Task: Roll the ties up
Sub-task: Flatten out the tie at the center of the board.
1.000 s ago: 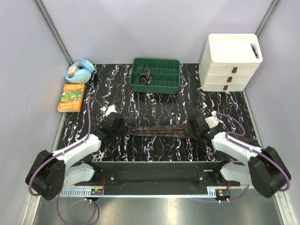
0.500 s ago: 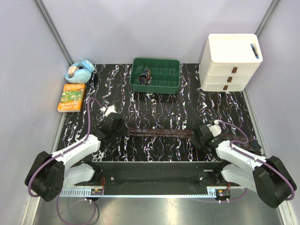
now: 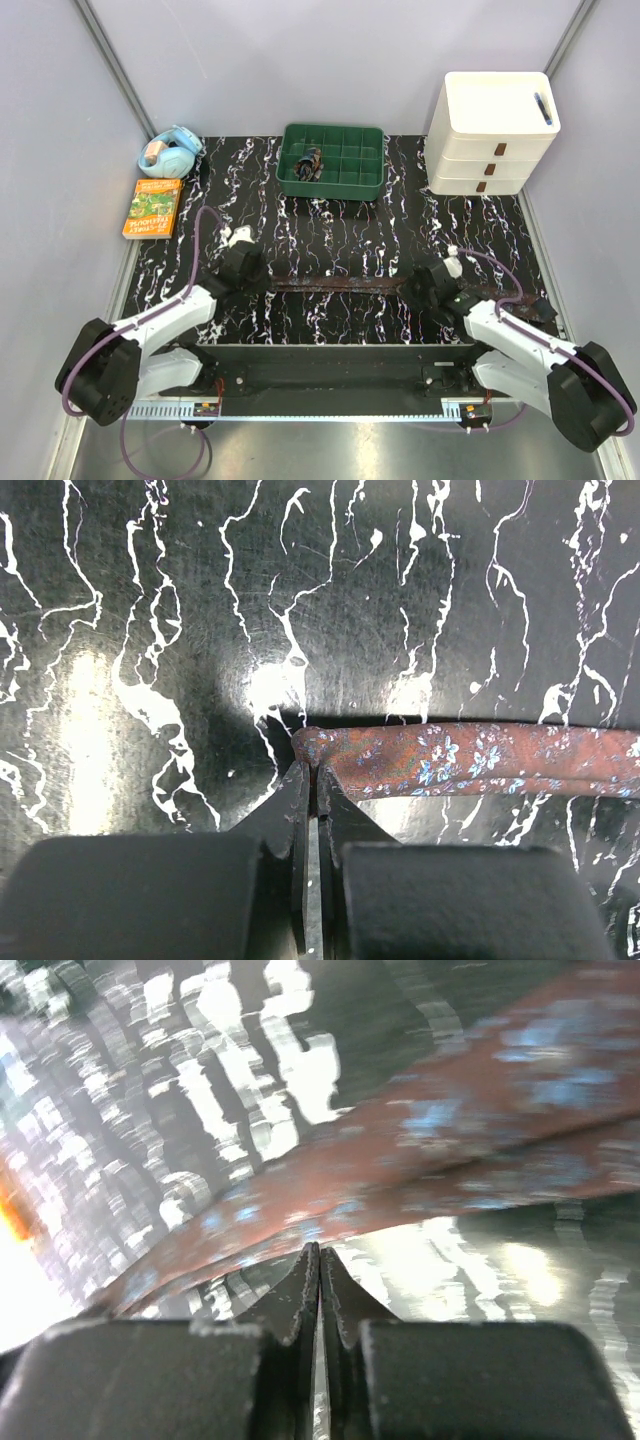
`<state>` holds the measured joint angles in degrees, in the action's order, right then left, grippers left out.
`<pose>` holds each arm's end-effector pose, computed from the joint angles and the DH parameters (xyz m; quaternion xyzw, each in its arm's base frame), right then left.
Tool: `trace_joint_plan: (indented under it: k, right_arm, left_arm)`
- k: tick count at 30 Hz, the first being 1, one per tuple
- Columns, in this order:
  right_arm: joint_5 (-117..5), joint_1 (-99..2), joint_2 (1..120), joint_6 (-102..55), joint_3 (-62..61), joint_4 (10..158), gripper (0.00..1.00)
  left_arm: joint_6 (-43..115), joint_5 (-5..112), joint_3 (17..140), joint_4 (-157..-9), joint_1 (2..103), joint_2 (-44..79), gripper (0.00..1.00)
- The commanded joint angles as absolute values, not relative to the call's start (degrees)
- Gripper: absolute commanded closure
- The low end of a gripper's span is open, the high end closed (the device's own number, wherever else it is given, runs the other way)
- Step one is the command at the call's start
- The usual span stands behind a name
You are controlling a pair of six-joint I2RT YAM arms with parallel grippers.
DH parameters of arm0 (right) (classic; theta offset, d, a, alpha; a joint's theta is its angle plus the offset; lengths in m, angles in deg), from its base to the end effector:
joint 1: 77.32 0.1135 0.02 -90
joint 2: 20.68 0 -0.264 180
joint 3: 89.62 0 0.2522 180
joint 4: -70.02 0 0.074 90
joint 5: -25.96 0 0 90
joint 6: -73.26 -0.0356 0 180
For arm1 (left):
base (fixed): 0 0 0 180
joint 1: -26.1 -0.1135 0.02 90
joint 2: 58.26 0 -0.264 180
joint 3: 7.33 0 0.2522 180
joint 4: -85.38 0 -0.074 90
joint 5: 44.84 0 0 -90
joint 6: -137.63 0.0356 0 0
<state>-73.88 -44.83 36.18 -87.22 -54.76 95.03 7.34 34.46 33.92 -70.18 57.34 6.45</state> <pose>0.1584 0.0936 0.1603 0.3314 0.8663 0.2360 0.2898 0.1844 -0.1041 0.1709 -0.1067 0.9237 -0.1384 0.3410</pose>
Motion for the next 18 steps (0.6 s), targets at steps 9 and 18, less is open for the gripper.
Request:
trace_joint_plan:
  k: [9,18]
  right_arm:
    - [-59.4,-44.9,47.7,-74.7,-45.5,78.4,0.81]
    - [-49.6,-44.9,64.4,-71.6,-42.7,63.6,0.92]
  left_arm:
    - [8.8,34.5,33.6,-66.6,57.3,-1.2,0.26]
    - [-8.0,32.9,29.3,-69.9,57.2,-7.3,0.34]
